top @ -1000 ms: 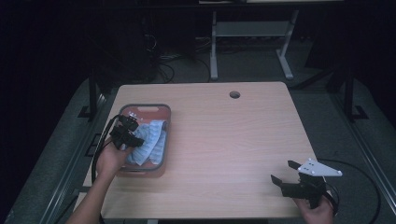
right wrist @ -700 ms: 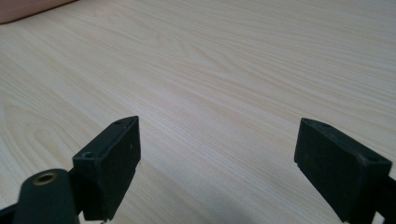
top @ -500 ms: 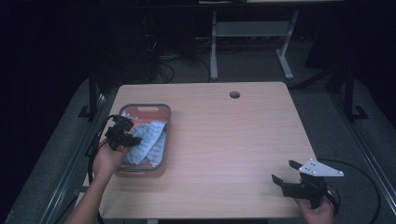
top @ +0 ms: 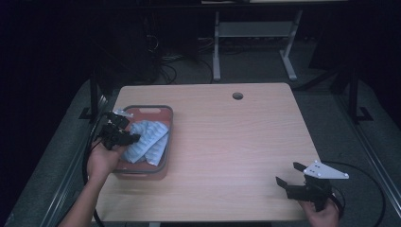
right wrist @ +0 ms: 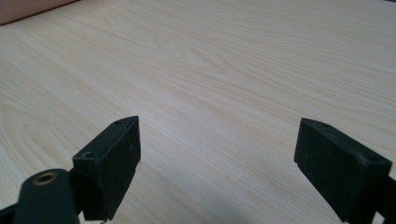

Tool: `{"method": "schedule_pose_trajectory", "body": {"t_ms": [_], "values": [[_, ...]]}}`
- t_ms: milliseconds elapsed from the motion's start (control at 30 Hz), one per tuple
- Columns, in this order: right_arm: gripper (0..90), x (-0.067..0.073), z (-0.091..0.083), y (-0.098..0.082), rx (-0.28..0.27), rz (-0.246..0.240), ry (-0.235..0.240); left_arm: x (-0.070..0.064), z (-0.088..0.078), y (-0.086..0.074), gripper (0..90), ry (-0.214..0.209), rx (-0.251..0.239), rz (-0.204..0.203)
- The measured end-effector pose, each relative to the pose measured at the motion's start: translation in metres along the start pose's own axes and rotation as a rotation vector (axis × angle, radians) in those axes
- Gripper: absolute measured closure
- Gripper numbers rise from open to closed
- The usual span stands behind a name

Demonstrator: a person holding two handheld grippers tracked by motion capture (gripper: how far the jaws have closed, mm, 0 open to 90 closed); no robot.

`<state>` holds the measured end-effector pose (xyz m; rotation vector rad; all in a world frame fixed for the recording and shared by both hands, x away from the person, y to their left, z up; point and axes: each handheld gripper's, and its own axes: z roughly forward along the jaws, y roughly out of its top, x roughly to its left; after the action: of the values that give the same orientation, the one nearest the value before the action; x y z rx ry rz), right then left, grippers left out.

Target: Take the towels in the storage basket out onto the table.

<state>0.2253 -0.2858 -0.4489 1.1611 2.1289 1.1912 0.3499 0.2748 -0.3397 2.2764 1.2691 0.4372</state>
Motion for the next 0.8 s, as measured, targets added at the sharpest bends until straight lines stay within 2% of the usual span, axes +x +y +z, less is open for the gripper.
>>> {"method": "schedule_pose_trajectory", "body": {"t_ms": [233, 467, 700, 800], "values": [[14.1, -0.001, 0.001, 0.0, 0.004, 0.001, -0.001, 0.003, -0.016, 0.001, 74.9, -0.006, -0.027, -0.01], [14.1, -0.001, 0.001, 0.0, 0.002, 0.002, -0.003, 0.008, -0.028, 0.004, 74.8, -0.034, -0.052, -0.021], [14.1, -0.002, 0.002, 0.0, 0.002, 0.002, -0.006, 0.011, -0.043, 0.009, 74.8, -0.076, -0.119, -0.038], [14.1, -0.003, 0.002, 0.0, 0.003, 0.0, -0.006, 0.011, -0.047, 0.01, 74.8, -0.069, -0.126, -0.031]]}}
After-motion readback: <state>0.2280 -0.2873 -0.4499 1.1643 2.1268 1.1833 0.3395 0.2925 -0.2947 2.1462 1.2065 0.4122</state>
